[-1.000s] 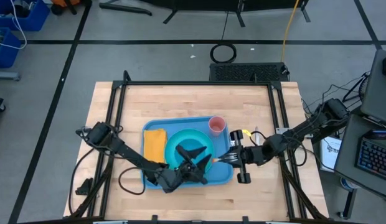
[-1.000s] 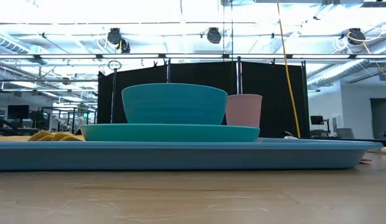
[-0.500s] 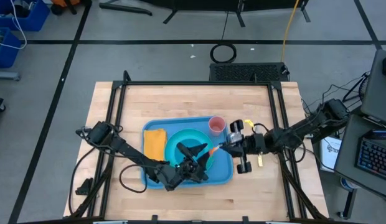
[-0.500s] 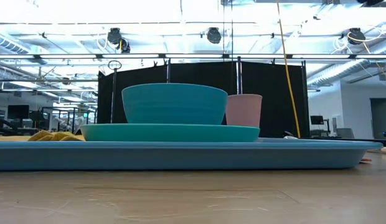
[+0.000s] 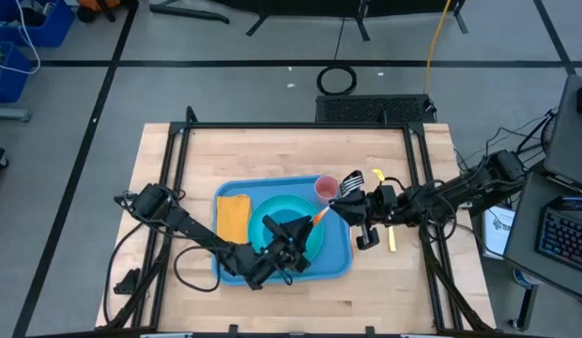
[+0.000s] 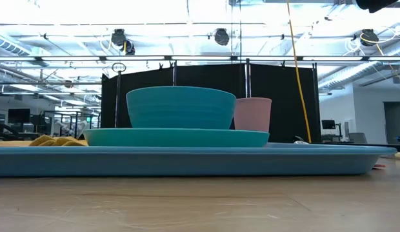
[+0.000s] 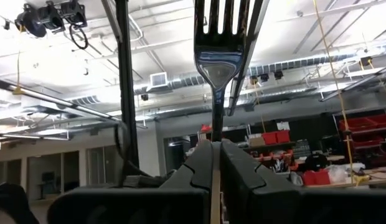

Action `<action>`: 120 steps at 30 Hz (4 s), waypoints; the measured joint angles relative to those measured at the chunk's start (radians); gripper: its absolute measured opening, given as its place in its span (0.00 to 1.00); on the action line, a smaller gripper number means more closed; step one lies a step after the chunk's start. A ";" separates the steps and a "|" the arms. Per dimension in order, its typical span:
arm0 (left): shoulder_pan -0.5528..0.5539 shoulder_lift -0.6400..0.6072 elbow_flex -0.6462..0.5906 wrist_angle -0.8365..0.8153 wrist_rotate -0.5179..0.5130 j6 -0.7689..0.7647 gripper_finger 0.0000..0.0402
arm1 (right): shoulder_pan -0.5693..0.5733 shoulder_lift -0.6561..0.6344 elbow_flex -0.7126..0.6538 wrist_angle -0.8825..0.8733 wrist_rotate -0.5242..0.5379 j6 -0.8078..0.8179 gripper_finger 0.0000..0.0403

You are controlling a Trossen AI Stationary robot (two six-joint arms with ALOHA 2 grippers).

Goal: Set up tray
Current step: Put the orange fork on the yellow napkin

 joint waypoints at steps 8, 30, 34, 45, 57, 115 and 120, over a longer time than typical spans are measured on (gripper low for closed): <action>0.014 0.000 0.000 0.221 0.011 0.161 0.35 | -0.017 0.000 0.000 0.020 0.000 0.019 0.02; 0.040 0.000 0.000 0.135 0.081 0.088 0.41 | -0.109 0.025 0.000 0.019 -0.073 0.176 0.02; 0.048 0.000 0.000 0.144 0.077 0.071 0.41 | -0.113 0.050 0.000 0.029 -0.069 0.170 0.02; 0.057 0.000 0.000 0.167 0.011 0.050 0.41 | -0.098 0.065 0.000 0.043 -0.044 0.084 0.02; 0.057 0.000 0.000 0.172 -0.037 0.054 0.16 | -0.092 0.065 0.000 0.013 -0.017 0.063 0.02; 0.084 -0.198 -0.102 0.350 -0.035 0.216 0.00 | -0.002 0.065 -0.101 -0.231 -0.017 -0.158 0.56; 0.074 -0.341 -0.286 0.389 -0.037 0.004 0.00 | 0.022 0.065 -0.146 -0.203 0.011 -0.151 0.57</action>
